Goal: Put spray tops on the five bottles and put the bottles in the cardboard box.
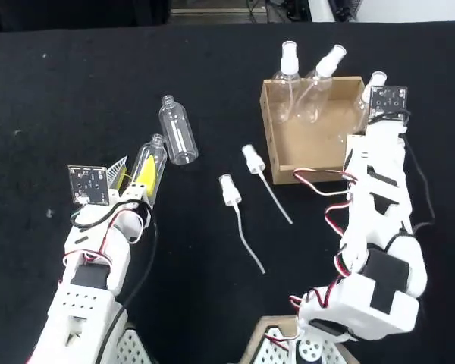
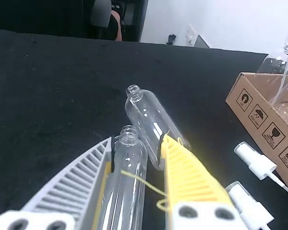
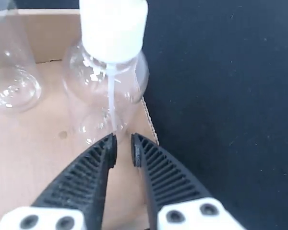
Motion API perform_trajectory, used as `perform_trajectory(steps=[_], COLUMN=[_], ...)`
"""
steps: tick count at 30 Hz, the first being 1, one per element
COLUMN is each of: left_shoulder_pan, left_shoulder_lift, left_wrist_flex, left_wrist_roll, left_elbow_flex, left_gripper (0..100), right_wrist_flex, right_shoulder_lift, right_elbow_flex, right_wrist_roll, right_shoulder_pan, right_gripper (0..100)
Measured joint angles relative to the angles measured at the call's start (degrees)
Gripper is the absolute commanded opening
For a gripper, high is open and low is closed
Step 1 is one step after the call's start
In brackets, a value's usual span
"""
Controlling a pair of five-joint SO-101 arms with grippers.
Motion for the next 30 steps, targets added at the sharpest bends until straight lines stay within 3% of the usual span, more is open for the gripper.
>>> perform_trajectory(steps=[30], left_shoulder_pan=[-0.4], left_shoulder_lift=[0.0], left_wrist_flex=[0.0], left_wrist_roll=[0.0], left_elbow_flex=[0.0], left_gripper=[16], right_wrist_flex=[-2.0], right_shoulder_lift=[6.2], right_elbow_flex=[-6.2], right_wrist_roll=[-0.1], right_shoulder_pan=[-0.8], right_gripper=[2.5])
